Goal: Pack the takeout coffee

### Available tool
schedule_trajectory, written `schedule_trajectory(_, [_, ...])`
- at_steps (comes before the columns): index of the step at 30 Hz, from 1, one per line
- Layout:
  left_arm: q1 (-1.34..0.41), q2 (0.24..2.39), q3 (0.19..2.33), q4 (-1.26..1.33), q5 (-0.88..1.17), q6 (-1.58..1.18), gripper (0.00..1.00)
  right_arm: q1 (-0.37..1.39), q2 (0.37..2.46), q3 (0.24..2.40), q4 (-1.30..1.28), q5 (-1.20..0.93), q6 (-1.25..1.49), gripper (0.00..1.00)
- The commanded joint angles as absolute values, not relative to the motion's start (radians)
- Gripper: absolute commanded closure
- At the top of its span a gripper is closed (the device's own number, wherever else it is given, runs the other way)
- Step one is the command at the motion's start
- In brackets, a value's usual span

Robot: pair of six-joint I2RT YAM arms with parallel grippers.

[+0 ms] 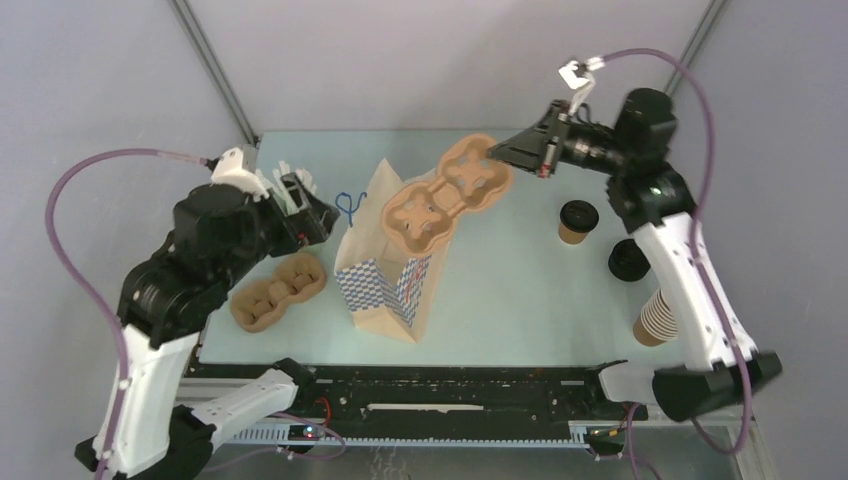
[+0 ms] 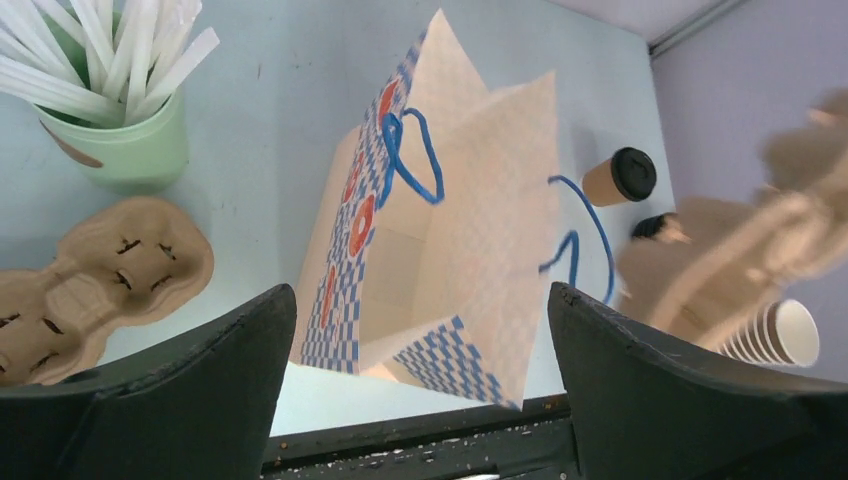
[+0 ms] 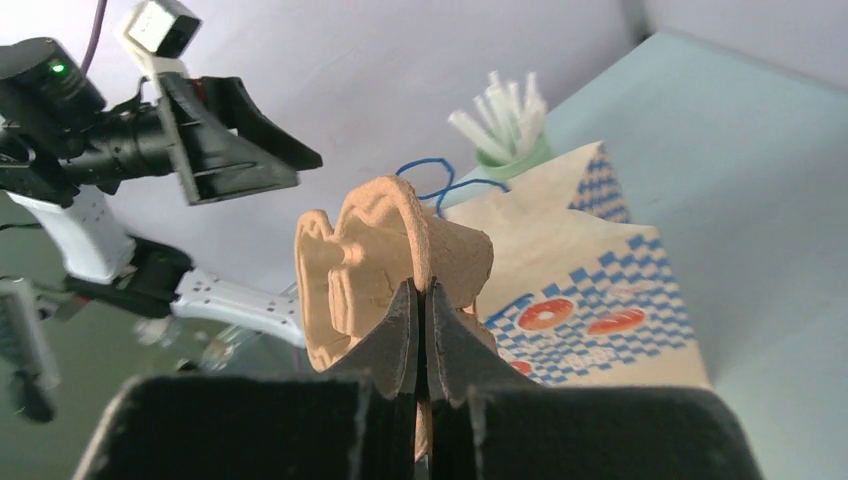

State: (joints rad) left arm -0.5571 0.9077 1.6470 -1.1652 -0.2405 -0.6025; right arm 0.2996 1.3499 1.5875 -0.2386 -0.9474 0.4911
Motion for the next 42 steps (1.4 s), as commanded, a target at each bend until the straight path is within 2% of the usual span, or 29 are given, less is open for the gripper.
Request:
schedule_trajectory(1, [-0.449,1.014,1.641,-1.07,-0.141,-0.593,0.0,0.249,1.187,1.578,-0.406,-0.829,0.351,1.0])
schedule_trajectory(4, [-0.382,1.075,1.614,-1.005,-0.032,-0.585,0.0,0.233,1.127,1.586,-0.53,-0.784,0.255,1.0])
schedule_trajectory(9, [-0.356,1.183,1.614,-0.95,0.088,-0.491,0.0,0.23,1.044,1.54,-0.568,-0.788,0.222,1.0])
schedule_trajectory(11, [-0.356,1.201,1.601,-0.949,0.068,-0.473,0.06,0.23,1.027,1.536,-0.577,-0.796,0.204,1.0])
schedule_trajectory(18, [-0.357,1.254,1.606,-0.989,0.043,-0.444,0.49,0.23,1.041,1.568,-0.621,-0.833,0.158,1.0])
schedule_trajectory(24, [-0.365,1.278,1.639,-0.985,0.115,-0.428,0.96,0.233,1.052,1.601,-0.624,-0.833,0.135,1.0])
schedule_trajectory(25, [-0.372,1.279,1.651,-0.978,0.126,-0.425,0.99,0.235,1.056,1.609,-0.626,-0.83,0.132,1.0])
schedule_trajectory(35, [-0.538,1.243,1.724,-0.807,0.236,-0.407,1.0,0.282,1.071,1.717,-0.676,-0.733,0.12,1.0])
schedule_trajectory(42, [-0.602,1.233,1.665,-0.714,0.25,-0.479,1.0,0.335,1.079,1.737,-0.808,-0.58,-0.012,1.0])
